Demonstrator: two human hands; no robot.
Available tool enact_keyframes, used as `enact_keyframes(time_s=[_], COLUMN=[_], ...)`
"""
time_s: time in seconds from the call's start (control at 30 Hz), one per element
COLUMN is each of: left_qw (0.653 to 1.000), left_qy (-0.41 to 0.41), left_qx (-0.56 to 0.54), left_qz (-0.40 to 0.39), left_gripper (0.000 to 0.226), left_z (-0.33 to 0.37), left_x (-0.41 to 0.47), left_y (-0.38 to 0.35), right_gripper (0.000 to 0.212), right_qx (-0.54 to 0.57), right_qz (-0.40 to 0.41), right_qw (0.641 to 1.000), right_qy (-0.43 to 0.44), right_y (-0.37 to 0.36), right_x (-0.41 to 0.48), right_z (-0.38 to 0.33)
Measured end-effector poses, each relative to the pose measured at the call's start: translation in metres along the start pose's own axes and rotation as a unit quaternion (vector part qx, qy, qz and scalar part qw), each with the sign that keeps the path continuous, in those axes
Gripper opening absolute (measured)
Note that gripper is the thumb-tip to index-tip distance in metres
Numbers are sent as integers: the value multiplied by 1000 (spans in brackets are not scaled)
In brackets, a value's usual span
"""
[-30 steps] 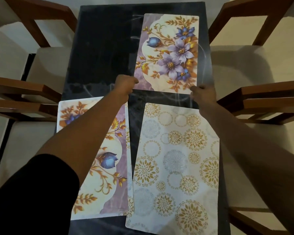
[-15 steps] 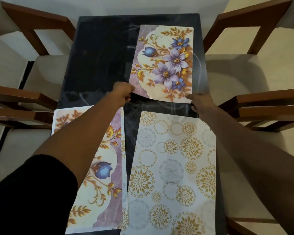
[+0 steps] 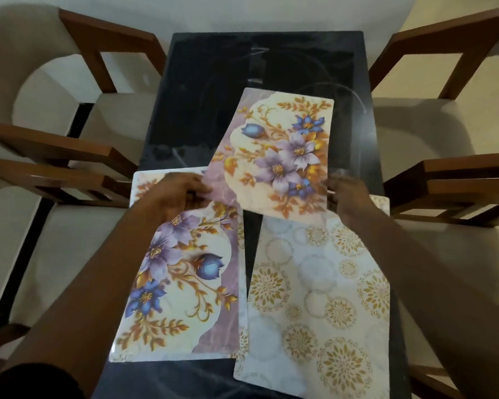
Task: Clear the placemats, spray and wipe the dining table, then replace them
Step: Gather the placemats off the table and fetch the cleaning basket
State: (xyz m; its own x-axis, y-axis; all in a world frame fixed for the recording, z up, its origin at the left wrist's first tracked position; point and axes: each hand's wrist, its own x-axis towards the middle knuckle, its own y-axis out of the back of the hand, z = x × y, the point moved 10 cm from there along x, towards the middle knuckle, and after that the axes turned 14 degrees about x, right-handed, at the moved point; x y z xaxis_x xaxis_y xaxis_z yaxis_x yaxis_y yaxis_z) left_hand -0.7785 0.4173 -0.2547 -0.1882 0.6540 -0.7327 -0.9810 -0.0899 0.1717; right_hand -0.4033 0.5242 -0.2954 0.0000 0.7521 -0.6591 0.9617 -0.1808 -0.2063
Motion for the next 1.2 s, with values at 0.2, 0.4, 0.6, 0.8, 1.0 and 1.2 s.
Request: enact_keyframes(time_s=[0.2,0.4,0.6,0.8,1.0,1.2], left_qw=[995,966,936,928,922,935], left_qy=[44,88,101,127,129,9], left_qx=[92,233,336,348,365,318], left_qz=[23,66,42,-25,-8,159], left_gripper=[22,14,14,13,20,37], left_z=[-100,-175,-227,-258,-263,-216], left_x=[-71,-123,-138,-141,-140,-129], left_y=[75,136,146,125,131,166], right_gripper=[29,31,26,25,22,58], right_qx=[-71,-132,-205,-350,-430,-447], right_qz=[-48,-54,-34,-9,-6,-4], right_qw=[996,990,978,931,895,885], right_qy=[10,11,25,100,121,130], right_y=[-45,-71,-69,-74,-83,-90], right_x=[-90,-160,-188,-193,-201,-198], right_z=[79,156,204,199,189,180])
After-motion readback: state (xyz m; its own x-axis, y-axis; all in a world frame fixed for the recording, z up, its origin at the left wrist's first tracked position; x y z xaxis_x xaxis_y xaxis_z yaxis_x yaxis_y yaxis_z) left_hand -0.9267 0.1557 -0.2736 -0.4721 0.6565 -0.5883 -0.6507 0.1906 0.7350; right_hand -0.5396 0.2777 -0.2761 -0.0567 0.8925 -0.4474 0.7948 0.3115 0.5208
